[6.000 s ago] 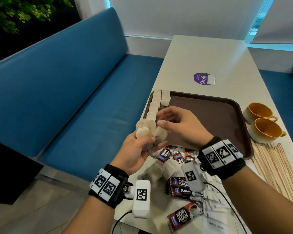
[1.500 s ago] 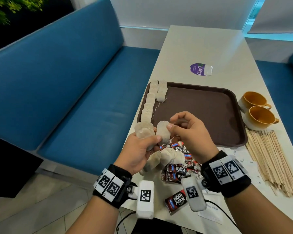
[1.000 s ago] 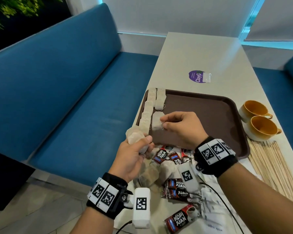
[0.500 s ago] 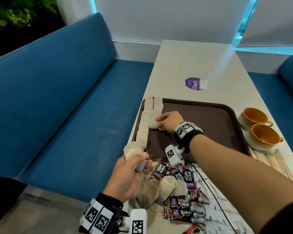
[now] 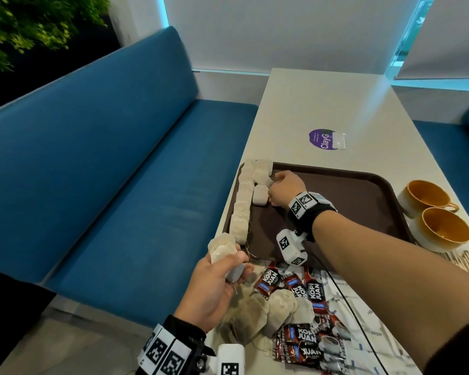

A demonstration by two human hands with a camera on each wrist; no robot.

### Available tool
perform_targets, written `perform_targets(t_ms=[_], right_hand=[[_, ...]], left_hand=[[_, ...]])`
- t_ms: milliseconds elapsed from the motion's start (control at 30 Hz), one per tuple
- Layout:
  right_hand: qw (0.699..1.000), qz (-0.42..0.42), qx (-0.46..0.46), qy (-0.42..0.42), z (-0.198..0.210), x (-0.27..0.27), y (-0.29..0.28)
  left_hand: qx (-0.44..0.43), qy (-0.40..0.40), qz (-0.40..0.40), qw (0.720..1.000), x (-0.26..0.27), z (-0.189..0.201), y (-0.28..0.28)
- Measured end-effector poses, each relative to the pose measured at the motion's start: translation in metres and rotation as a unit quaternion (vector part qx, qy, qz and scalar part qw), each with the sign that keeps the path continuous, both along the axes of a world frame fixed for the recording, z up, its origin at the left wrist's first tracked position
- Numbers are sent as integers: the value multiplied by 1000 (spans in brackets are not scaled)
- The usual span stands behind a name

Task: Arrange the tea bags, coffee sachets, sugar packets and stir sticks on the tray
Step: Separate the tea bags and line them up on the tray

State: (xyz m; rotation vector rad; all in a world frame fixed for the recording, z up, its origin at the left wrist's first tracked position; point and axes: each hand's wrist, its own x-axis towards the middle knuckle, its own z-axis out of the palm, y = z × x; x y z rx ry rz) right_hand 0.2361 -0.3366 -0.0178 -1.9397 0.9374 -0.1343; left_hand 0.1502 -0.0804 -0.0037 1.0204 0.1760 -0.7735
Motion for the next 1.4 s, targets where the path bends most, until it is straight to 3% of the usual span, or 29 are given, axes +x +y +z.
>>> perform_targets(t_ms=[133,300,500,733,933,1067,1233,1400], right_hand=[[997,-6,-72,28,9,1,1],[993,62,-59,75,14,0,2],[978,114,-130,116,10,-3,2],[988,82,-93,95,5,1,-4],[973,150,-104,139,5,6,-5],[979,142,-90,119,1,0,-5],[994,85,-7,75,9,-26,0],[993,95,48,-43,45,-74,38]], left_hand=[[-2,1,9,1000,0,-1,0],[1,-4,5,1000,0,-2,1],[-1,-6,4,1000,-1,0,1],[10,2,10,1000,-2,1,3],[26,-9,3,1000,0,-3,6],[10,-2,-3,1000,-1,1,6],[-64,31,-11,997,-2,7,10],[-75,-3,-51,996,-8,18,15]])
